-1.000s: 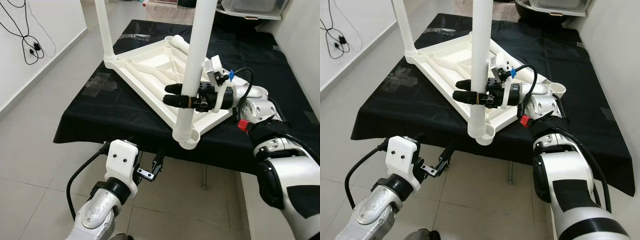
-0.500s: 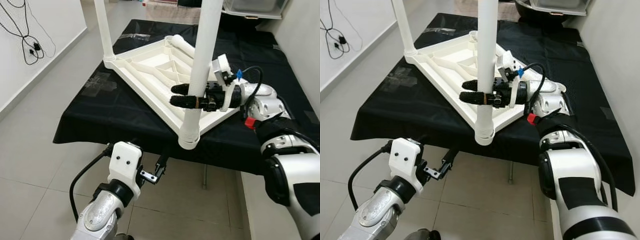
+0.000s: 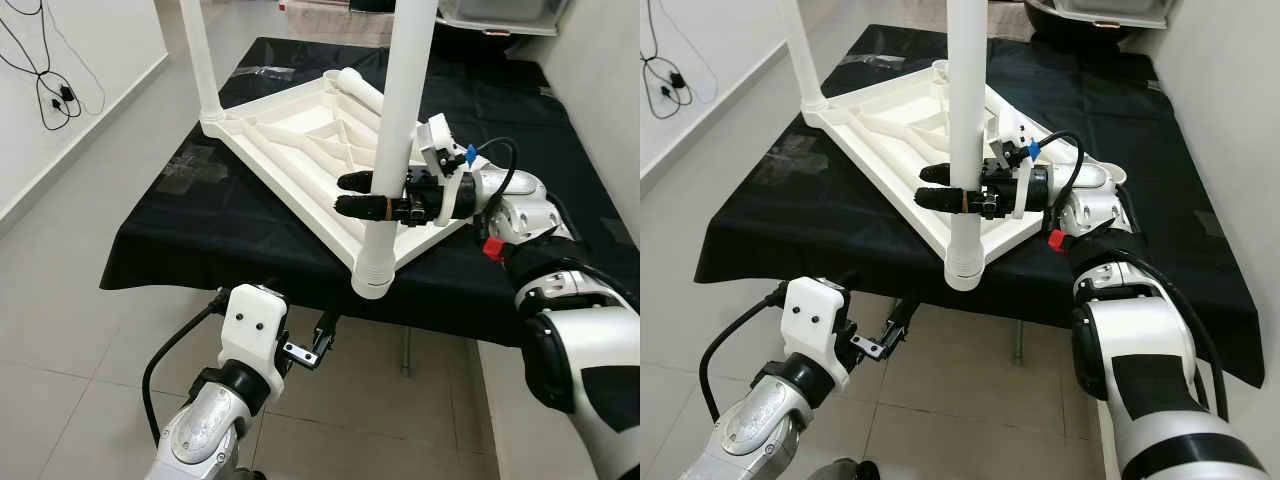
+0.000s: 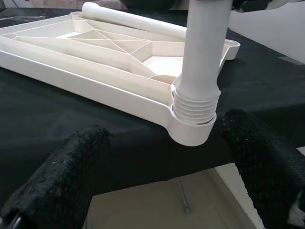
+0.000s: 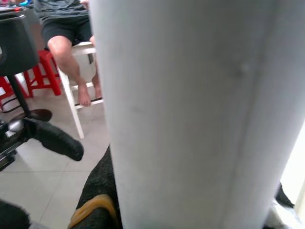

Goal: Building children table

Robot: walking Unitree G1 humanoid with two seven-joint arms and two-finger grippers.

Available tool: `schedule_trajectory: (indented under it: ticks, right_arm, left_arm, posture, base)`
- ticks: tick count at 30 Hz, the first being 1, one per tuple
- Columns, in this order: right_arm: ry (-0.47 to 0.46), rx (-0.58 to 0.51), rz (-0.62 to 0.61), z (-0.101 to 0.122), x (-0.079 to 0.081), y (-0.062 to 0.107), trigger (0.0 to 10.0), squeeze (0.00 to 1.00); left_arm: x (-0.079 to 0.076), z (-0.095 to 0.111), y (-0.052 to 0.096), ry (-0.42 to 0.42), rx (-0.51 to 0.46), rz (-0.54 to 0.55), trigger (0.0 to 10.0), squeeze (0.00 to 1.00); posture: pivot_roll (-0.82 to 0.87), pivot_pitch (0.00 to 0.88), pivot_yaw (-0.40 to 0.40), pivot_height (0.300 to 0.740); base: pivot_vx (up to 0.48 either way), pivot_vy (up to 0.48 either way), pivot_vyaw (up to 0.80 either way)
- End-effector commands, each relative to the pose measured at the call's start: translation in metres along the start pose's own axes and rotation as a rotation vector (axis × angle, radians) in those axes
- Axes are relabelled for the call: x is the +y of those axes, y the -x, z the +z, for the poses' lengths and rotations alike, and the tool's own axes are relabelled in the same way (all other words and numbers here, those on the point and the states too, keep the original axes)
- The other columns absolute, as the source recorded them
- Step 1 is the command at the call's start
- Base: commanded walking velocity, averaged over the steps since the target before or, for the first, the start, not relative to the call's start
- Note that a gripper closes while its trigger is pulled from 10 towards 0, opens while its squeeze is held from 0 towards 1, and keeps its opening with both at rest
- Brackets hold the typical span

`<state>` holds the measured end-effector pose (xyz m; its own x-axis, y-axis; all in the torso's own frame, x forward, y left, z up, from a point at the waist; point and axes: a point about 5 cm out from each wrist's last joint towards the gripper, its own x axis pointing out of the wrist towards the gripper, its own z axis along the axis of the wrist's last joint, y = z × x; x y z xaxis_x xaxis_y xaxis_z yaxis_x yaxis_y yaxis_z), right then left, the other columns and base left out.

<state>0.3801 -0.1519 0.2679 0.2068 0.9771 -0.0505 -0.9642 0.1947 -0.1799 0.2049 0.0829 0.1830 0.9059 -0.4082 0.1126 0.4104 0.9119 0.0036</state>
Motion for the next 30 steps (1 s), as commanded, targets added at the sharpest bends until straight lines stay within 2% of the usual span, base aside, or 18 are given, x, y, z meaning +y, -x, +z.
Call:
schedule_trajectory:
  ticks: [1,4,12,18,30]
  right_arm:
    - [-0.048,0.001,-0.043,-0.015,0.001,-0.001,10.0,0.00]
    - [-0.079,-0.022,-0.094,-0.020,0.000,0.001,10.0,0.00]
    - [-0.106,-0.003,-0.126,-0.035,0.003,0.006,10.0,0.00]
    - [-0.112,0.000,-0.103,-0.042,0.008,0.007,10.0,0.00]
    - [-0.057,0.064,-0.239,-0.048,0.003,0.003,10.0,0.00]
  left_arm:
    - [0.000,0.001,0.002,-0.004,0.006,0.008,10.0,0.00]
    - [0.000,0.001,0.001,-0.005,0.004,0.011,10.0,0.00]
    - [0.001,0.002,0.001,-0.009,-0.001,0.014,10.0,0.00]
    - [0.002,0.004,0.000,-0.012,-0.006,0.016,10.0,0.00]
    - [0.003,0.005,-0.001,-0.020,-0.011,0.013,10.0,0.00]
  posture:
    - [0.15,0.193,-0.041,0.740]
    - [0.15,0.192,-0.044,0.740]
    - [0.15,0.195,-0.042,0.740]
    - [0.15,0.196,-0.038,0.740]
    - [0.15,0.198,-0.034,0.740]
  base:
    - [0.000,0.000,0.00]
    - [0.000,0.000,0.00]
    - [0.000,0.000,0.00]
    - [0.000,0.000,0.00]
    - [0.000,0.000,0.00]
